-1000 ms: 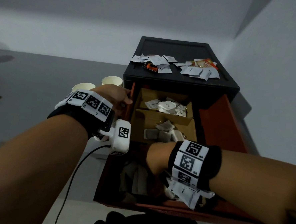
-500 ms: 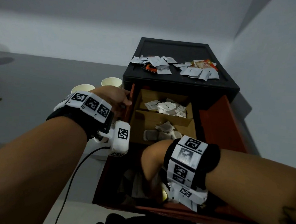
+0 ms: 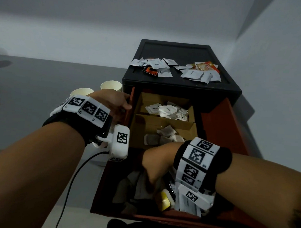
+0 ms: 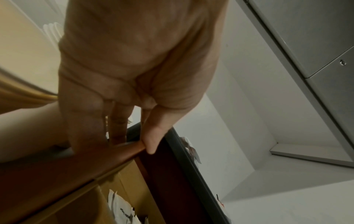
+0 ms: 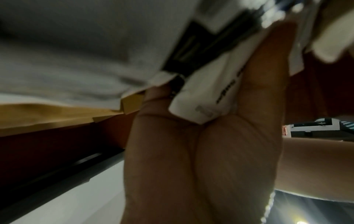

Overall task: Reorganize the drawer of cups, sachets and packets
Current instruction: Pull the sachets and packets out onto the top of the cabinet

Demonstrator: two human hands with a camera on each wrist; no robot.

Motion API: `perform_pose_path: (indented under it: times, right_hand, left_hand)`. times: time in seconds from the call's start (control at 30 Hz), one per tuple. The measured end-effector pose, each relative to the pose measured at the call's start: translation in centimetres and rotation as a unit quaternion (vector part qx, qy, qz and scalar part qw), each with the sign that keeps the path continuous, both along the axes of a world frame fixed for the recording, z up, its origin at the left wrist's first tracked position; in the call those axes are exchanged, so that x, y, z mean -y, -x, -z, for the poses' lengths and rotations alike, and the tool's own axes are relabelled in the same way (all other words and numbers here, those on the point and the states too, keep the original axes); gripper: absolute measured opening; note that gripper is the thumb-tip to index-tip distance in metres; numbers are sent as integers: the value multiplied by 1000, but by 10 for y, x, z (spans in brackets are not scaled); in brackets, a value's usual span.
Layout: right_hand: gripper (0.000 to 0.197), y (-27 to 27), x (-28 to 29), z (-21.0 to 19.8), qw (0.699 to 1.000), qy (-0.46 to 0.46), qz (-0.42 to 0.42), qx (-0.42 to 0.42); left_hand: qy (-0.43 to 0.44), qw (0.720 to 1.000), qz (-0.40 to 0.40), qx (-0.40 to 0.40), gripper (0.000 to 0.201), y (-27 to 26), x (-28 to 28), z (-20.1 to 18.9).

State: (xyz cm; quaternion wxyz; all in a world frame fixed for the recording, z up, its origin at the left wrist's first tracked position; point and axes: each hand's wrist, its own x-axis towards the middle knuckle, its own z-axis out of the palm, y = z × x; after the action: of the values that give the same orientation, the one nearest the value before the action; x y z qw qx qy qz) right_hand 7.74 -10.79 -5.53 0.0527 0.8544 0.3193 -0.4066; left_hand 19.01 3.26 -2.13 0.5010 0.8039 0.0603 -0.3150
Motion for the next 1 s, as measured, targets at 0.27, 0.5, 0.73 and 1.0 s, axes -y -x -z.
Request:
perform_pose_path:
  times: [0.27, 0.5, 0.73, 1.0]
  right_hand:
    - [32, -6, 25, -20, 968, -234, 82, -34]
    - [36, -6, 46, -24, 927, -346, 119, -85]
    - [36, -13, 69, -40, 879, -421, 193, -118]
    - [42, -25, 89, -49, 846, -461, 240, -114]
  left_hand:
    - [-33, 999, 23, -1, 42, -5, 1, 2]
    - [-78, 997, 19, 13, 39, -8, 0, 3]
    - [-50, 998, -22, 32, 32, -17, -5, 11]
    - [-75, 983, -51, 161, 42, 7, 15, -18]
